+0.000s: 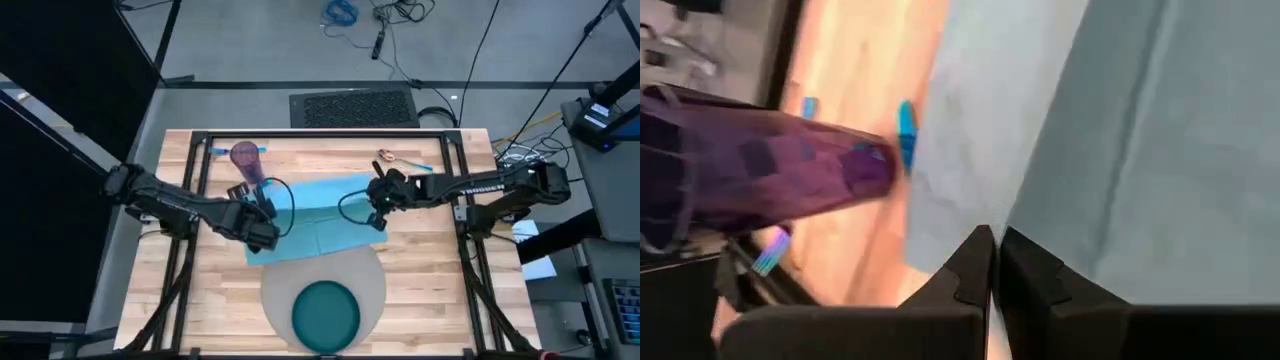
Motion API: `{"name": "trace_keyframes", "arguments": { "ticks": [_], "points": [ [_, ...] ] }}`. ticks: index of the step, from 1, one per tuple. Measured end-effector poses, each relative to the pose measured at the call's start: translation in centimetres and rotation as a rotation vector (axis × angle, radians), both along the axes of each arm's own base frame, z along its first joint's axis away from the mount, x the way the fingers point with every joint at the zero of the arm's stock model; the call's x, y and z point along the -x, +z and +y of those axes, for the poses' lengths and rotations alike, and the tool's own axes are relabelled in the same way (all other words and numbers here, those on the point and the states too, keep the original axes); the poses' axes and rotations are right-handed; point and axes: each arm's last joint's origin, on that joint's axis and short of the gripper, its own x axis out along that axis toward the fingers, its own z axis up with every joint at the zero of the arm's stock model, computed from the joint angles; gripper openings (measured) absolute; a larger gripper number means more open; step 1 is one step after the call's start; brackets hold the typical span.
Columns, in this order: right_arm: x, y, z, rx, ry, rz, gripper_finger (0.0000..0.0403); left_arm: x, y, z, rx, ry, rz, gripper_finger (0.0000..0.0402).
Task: Set table place
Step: Fold the blue napkin
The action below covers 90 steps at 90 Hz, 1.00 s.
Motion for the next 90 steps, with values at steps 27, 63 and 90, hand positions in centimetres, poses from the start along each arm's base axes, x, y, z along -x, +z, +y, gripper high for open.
{"name": "trace_keyframes", "arguments": {
  "ticks": [27, 63, 90],
  "points": [
    [0.0, -0.1, 2.0, -0.049, 0.005, -0.007, 0.0000, -0.1, -2.0, -1.1, 0.092, -0.036, -0.050, 0.0000],
    [0.4, -0.4, 3.2, -0.091, -0.020, 0.028, 0.0000, 0.0, -3.4, -2.3, 0.216, -0.076, -0.028, 0.0000],
    [-0.2, -1.7, 3.3, -0.111, -0.015, 0.080, 0.0000, -0.1, -4.1, -2.4, 0.232, -0.079, -0.018, 0.0000]
  ]
}}
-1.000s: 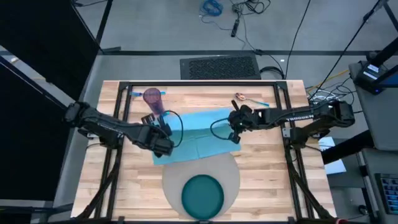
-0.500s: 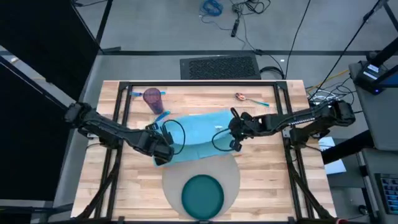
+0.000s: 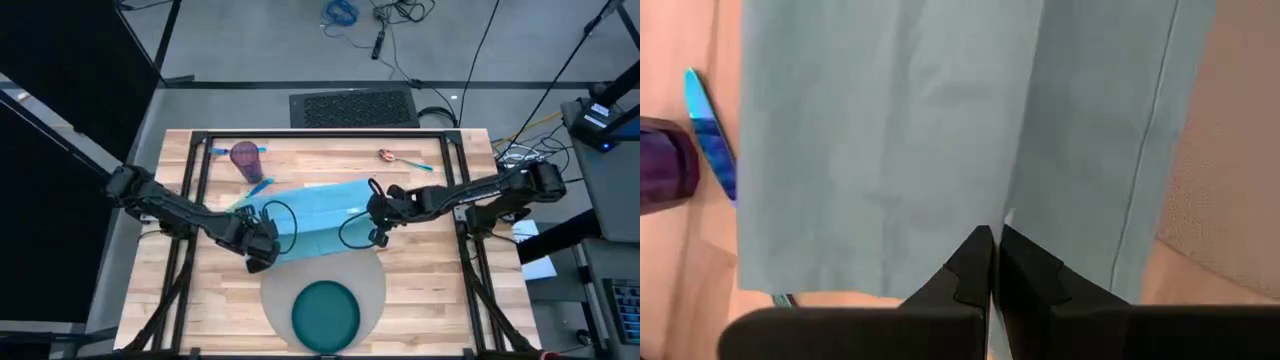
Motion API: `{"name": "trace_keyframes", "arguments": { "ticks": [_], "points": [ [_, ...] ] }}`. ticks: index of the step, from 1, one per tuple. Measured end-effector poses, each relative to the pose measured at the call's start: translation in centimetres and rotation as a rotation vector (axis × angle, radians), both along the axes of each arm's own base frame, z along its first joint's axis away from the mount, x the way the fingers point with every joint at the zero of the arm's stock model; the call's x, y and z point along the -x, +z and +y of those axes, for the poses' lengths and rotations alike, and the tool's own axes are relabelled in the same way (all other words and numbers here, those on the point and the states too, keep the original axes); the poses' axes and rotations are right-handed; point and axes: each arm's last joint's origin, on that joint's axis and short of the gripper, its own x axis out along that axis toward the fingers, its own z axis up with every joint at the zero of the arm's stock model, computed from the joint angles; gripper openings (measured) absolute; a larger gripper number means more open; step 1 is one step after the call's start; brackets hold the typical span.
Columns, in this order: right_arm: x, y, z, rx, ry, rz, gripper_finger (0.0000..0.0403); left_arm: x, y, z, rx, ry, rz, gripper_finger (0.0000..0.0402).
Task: Set table place
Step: Fold the blue napkin
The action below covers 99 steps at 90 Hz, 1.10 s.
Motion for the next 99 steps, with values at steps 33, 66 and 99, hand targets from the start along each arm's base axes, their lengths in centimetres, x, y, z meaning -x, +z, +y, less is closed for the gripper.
{"name": "trace_keyframes", "arguments": {
  "ticks": [33, 66, 99],
  "points": [
    [0.0, -0.4, 0.2, -0.050, 0.009, 0.018, 0.0000, -0.2, 0.0, 0.0, 0.011, 0.003, -0.025, 0.0000],
    [0.3, -0.5, 0.7, -0.083, 0.015, 0.049, 0.0000, -0.3, 0.0, -0.6, 0.048, -0.016, -0.039, 0.0000],
    [0.3, -0.4, 1.3, -0.109, 0.035, 0.045, 0.0000, -0.2, 0.0, -0.9, 0.063, -0.031, -0.030, 0.0000]
  ]
}}
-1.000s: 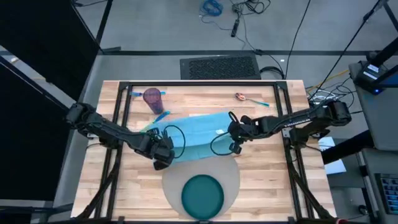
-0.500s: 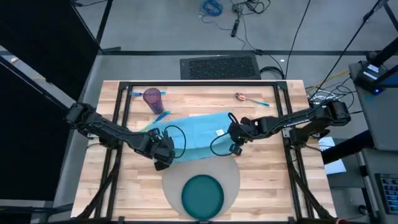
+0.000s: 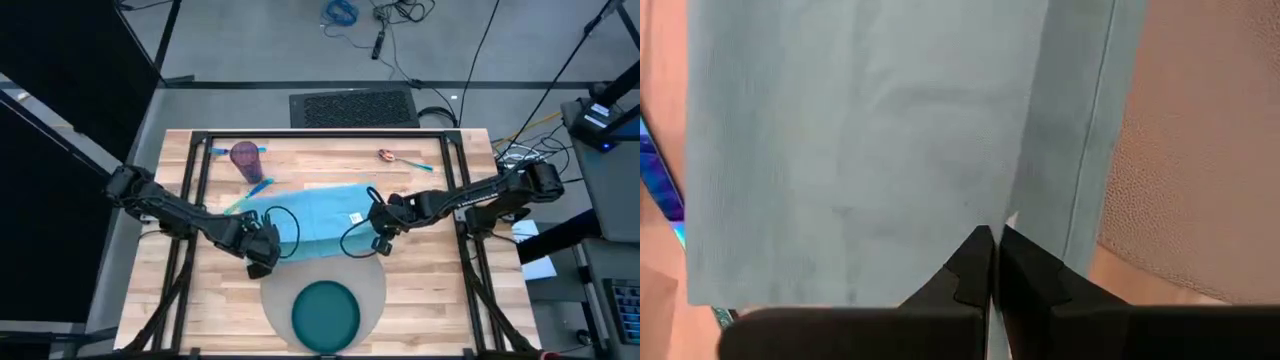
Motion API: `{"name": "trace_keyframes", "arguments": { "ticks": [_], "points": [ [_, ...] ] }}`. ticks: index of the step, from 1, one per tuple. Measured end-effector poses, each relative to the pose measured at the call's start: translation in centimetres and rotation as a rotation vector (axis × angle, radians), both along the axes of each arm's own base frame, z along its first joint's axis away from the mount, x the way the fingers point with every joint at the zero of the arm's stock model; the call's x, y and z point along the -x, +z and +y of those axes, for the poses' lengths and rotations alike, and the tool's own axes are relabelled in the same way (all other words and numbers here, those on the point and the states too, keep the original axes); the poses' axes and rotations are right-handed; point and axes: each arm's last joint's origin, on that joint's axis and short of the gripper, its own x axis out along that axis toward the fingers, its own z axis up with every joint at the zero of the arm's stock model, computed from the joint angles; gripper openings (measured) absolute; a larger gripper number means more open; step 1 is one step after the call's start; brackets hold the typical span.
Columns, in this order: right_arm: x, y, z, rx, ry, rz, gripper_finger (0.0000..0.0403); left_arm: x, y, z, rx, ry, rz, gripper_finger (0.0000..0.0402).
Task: Set table place
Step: Fold the blue napkin
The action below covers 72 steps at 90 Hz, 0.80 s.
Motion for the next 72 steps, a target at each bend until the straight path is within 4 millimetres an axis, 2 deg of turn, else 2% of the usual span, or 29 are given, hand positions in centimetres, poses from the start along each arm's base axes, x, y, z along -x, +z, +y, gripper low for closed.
{"name": "trace_keyframes", "arguments": {
  "ticks": [24, 72],
  "points": [
    [0.10, 0.08, 0.25, -0.081, 0.033, 0.007, 0.0000, 0.01, 0.00, 0.05, -0.006, -0.001, 0.001, 0.0000],
    [0.27, 0.03, 0.42, -0.130, 0.044, 0.029, 0.0000, -0.01, 0.01, -0.05, 0.023, -0.004, 0.006, 0.0000]
  ]
}}
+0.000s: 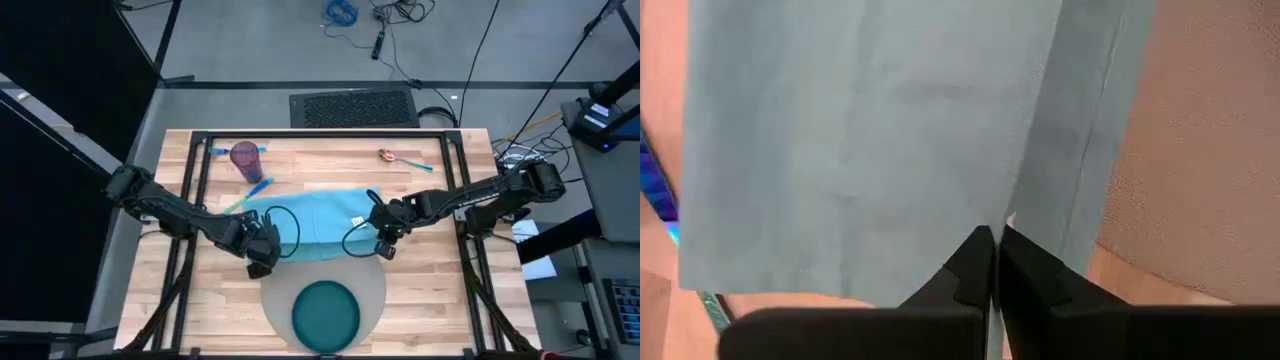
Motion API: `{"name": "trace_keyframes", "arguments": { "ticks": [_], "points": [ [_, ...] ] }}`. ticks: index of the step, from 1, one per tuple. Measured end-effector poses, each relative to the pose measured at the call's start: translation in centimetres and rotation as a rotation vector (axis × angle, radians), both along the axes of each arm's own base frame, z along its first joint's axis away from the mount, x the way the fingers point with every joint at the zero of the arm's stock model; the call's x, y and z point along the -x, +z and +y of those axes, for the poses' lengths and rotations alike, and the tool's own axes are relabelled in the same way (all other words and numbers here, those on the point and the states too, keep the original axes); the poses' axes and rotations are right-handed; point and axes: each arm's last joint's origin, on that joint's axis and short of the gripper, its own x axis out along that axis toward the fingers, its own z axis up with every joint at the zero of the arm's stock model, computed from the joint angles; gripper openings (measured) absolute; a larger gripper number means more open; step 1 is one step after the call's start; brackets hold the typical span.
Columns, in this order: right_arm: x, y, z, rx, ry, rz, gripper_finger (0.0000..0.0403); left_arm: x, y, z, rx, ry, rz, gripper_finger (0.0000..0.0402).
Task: Set table place
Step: Fold the blue napkin
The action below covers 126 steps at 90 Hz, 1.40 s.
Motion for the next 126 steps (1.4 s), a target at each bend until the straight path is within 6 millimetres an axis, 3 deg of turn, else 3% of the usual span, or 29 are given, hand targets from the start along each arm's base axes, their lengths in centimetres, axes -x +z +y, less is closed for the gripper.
{"name": "trace_keyframes", "arguments": {
  "ticks": [16, 32, 73, 103, 126],
  "points": [
    [0.0, 0.0, 0.0, -0.004, -0.008, 0.001, 0.0005, 0.0, 0.0, 0.0, 0.002, -0.003, 0.001, 0.0000],
    [0.0, 0.0, 0.1, -0.036, -0.010, 0.006, 0.0039, 0.0, 0.0, 0.0, 0.003, -0.006, 0.003, 0.0008],
    [0.5, -0.1, 1.2, -0.066, 0.010, 0.046, 0.0145, 0.0, 0.0, -0.1, 0.004, -0.049, 0.013, 0.0107],
    [0.3, -0.1, 1.2, -0.036, 0.047, 0.028, 0.0157, 0.8, -0.1, 0.3, -0.051, -0.045, 0.085, 0.0109],
    [-0.2, 0.1, 0.5, 0.181, 0.049, -0.041, 0.0157, 0.0, 0.1, 0.9, -0.133, -0.020, -0.005, 0.0109]
  ]
}}
